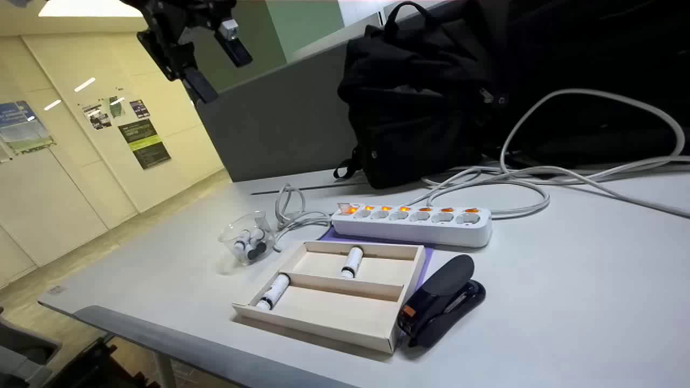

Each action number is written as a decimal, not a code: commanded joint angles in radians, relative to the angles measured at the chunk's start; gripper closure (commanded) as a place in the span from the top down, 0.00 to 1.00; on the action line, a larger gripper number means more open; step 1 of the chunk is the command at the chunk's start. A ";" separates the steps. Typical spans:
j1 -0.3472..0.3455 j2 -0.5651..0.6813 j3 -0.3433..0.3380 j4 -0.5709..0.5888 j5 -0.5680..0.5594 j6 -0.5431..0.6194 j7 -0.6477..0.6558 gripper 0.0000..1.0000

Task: Pick the object in the cup and put it in the upper segment of the box

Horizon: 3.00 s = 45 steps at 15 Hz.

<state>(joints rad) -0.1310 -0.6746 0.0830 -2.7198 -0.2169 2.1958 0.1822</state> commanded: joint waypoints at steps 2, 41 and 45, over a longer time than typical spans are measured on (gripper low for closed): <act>0.008 0.000 -0.007 0.002 -0.005 -0.004 0.004 1.00; 0.363 0.902 0.111 0.447 -0.403 0.239 -0.013 1.00; 0.416 0.934 0.074 0.442 -0.522 0.288 0.119 1.00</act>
<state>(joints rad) 0.2382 0.2412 0.1912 -2.2822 -0.6553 2.4525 0.1863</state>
